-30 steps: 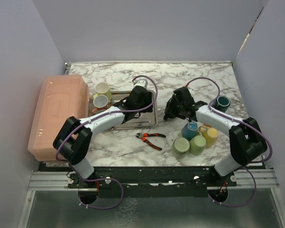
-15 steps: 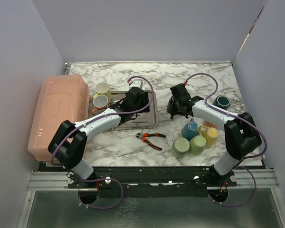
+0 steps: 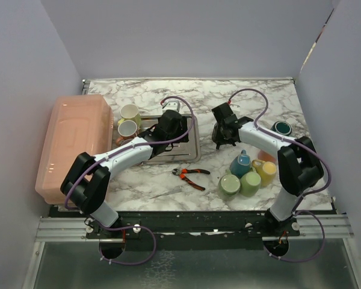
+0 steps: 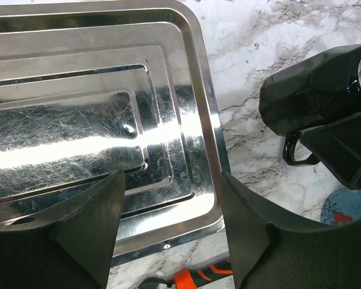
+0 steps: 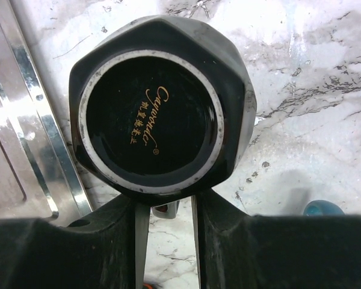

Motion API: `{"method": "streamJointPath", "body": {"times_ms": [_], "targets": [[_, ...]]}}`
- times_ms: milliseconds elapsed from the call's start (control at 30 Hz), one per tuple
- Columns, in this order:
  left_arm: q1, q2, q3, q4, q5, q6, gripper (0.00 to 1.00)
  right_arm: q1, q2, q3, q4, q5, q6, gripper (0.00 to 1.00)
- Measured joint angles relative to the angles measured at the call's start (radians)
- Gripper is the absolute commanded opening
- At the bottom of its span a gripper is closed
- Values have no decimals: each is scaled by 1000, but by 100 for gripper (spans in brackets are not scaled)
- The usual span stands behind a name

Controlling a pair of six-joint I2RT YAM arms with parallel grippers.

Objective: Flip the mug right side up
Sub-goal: Turn over the cup at the center of the board.

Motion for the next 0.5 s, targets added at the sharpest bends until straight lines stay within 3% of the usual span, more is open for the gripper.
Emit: {"method": "streamJointPath", "body": {"times_ms": [100,267,500], "targets": [[0,-1,0,-1,0,3,65,0,10,10,-12,0,-12,28],[1,-9,0,-6,0,3,66,0,19,19,-20,7,-31,2],[6,-37,-4,-8,5,0,69,0,6,-9,35,10,-84,1]]}}
